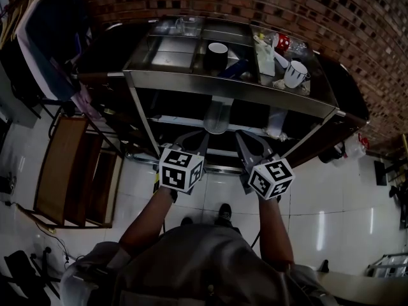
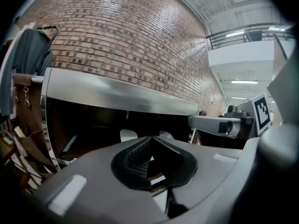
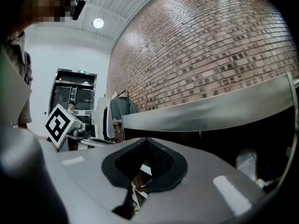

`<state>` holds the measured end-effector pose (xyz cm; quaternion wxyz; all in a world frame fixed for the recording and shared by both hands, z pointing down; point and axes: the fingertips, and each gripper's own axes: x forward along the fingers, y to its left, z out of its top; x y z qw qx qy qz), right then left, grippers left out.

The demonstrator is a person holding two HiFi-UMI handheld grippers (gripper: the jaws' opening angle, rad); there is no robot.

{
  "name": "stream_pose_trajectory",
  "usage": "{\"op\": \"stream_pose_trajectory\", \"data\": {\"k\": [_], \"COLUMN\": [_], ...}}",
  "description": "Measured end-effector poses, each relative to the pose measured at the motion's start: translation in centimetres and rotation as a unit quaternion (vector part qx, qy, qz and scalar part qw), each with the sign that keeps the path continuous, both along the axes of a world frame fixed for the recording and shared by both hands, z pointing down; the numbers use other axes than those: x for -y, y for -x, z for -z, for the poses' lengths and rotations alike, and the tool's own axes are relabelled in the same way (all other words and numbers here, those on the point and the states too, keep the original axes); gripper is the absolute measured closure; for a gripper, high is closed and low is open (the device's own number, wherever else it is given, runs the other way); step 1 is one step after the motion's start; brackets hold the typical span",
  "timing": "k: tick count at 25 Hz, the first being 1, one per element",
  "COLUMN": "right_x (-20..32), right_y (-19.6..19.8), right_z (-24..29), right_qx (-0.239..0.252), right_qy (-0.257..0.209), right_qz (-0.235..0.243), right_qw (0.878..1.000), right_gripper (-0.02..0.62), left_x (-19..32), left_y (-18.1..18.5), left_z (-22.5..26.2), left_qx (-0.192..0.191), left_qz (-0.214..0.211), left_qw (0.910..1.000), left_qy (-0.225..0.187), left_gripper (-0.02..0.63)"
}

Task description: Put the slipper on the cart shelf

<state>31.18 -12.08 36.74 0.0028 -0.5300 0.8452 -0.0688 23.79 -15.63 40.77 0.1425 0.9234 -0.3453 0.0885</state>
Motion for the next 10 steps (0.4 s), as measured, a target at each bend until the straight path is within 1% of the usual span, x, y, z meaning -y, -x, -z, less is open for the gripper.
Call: {"op": "stream_pose_trajectory", "data": {"k": [10], "right_x": [0.83], "right_y": [-0.49], "right_z": [0.83], "right_qx": [-0.005], "right_qy": [-0.006], "right_qz": [0.005], "right_qw": [1.0], "right_gripper": [0.597], "left_x": [0.51], "left_y": [-1.04], "left_z": [0.33], "left_qx": [0.0], "left_qz": [-0.006], "left_qw": [1.0], "left_qy": [-0.001], "left_gripper": [0.598]}}
